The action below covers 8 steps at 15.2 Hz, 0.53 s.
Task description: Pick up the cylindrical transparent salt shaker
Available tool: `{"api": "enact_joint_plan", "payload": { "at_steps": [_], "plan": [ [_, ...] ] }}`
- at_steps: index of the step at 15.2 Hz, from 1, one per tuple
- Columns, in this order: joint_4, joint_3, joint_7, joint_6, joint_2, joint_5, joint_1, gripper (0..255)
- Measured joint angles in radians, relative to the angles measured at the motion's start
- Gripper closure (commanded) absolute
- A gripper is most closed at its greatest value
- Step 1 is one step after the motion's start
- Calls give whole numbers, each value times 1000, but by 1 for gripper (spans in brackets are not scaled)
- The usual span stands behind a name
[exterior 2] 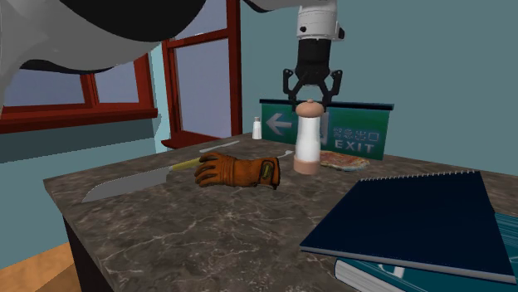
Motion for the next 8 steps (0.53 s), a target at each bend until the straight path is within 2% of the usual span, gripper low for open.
{"api": "enact_joint_plan", "payload": {
  "at_steps": [8],
  "plan": [
    [301,8,10,-183,118,45,-63,255]
  ]
}}
